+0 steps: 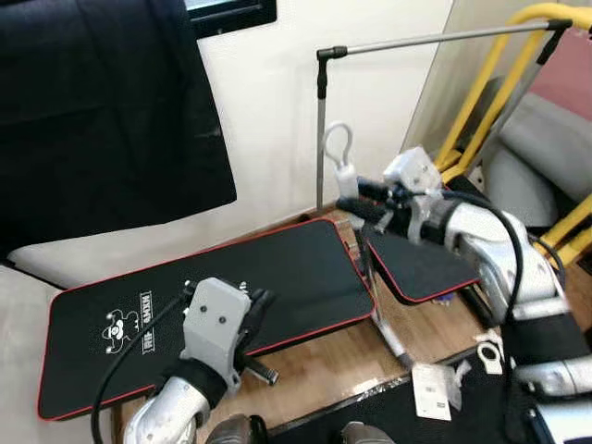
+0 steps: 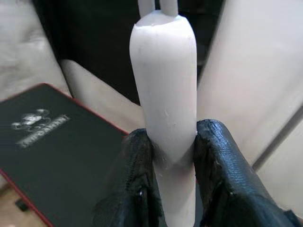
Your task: Sweep floor
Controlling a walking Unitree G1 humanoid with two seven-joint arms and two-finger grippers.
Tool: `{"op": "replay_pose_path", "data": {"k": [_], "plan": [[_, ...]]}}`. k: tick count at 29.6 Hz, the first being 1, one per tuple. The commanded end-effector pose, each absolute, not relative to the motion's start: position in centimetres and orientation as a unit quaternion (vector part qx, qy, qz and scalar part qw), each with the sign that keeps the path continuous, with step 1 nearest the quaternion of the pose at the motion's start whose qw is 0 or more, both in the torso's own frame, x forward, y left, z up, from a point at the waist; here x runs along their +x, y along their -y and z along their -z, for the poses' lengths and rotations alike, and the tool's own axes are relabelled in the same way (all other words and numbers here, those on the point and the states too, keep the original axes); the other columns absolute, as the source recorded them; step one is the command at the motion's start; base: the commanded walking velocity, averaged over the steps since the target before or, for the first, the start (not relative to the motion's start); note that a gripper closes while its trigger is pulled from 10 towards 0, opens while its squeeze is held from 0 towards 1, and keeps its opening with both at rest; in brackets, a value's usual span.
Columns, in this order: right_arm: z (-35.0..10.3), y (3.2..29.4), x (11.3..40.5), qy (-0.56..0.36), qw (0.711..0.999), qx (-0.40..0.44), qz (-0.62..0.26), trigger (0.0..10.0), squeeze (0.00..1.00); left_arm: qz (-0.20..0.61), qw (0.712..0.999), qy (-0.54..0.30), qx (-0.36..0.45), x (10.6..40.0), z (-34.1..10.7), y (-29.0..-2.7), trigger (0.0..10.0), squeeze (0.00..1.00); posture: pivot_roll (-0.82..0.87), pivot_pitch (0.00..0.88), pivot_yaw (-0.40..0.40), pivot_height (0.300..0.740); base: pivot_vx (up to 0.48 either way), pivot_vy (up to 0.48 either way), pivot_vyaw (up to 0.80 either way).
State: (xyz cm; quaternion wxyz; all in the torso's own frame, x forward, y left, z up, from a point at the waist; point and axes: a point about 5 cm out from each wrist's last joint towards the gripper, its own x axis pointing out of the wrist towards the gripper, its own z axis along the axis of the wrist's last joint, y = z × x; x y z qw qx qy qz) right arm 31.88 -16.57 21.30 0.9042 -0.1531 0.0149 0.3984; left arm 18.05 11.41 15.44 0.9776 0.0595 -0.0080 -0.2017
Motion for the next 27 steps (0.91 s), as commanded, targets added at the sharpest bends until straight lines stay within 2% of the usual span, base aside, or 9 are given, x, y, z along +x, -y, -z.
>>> {"op": "replay_pose_path", "data": {"k": [1, 3, 4, 5, 6, 7, 8, 15, 27], "plan": [[-21.6, 15.8, 31.1, -0.013, 0.893, -0.137, -0.428, 0.0, 0.00, 0.198, 0.979, -0.003, 0.055, 18.1, -14.9, -11.5, 10.0, 0.00, -0.09, 0.089, -0.030, 0.740, 0.000, 0.000, 0.00], [-21.5, 15.8, 31.0, -0.023, 0.895, -0.128, -0.427, 0.0, 0.00, 0.195, 0.979, -0.004, 0.055, 18.2, -14.9, -11.6, 10.0, 0.00, -0.09, 0.087, -0.031, 0.740, 0.000, 0.000, 0.00], [-21.3, 15.8, 30.8, -0.036, 0.897, -0.121, -0.424, 3.1, 0.00, 0.193, 0.980, -0.004, 0.055, 18.2, -14.9, -11.6, 10.0, 0.00, -0.09, 0.085, -0.032, 0.740, 0.000, 0.000, 0.00], [-21.3, 15.8, 30.8, -0.036, 0.897, -0.121, -0.424, 3.1, 0.00, 0.193, 0.980, -0.004, 0.055, 18.2, -14.9, -11.6, 10.0, 0.00, -0.09, 0.085, -0.032, 0.740, 0.000, 0.000, 0.00], [-21.0, 16.0, 30.7, -0.055, 0.898, -0.122, -0.419, 7.8, 0.00, 0.191, 0.980, -0.004, 0.054, 18.3, -14.8, -11.7, 10.0, 0.00, -0.09, 0.083, -0.029, 0.740, 0.000, 0.000, 0.00], [-21.0, 16.0, 30.7, -0.055, 0.898, -0.122, -0.419, 7.8, 0.00, 0.191, 0.980, -0.004, 0.054, 18.3, -14.8, -11.7, 10.0, 0.00, -0.09, 0.083, -0.029, 0.740, 0.000, 0.000, 0.00], [-20.5, 16.4, 30.7, -0.074, 0.900, -0.130, -0.410, 10.0, 0.00, 0.190, 0.980, -0.004, 0.054, 18.4, -14.8, -11.7, 10.0, 0.00, -0.09, 0.083, -0.029, 0.740, 0.000, 0.000, 0.00], [-19.8, 18.2, 31.0, -0.125, 0.917, -0.145, -0.350, 10.0, 0.00, 0.182, 0.982, -0.004, 0.051, 18.7, -14.8, -11.9, 10.0, 0.00, -0.10, 0.081, -0.031, 0.740, 0.000, 0.000, 0.00], [-21.6, 17.9, 29.7, -0.116, 0.898, -0.113, -0.409, 10.0, 0.00, 0.172, 0.984, -0.006, 0.049, 19.0, -14.7, -12.1, 10.0, 0.00, -0.10, 0.079, -0.034, 0.740, 0.000, 0.000, 0.00]]}}
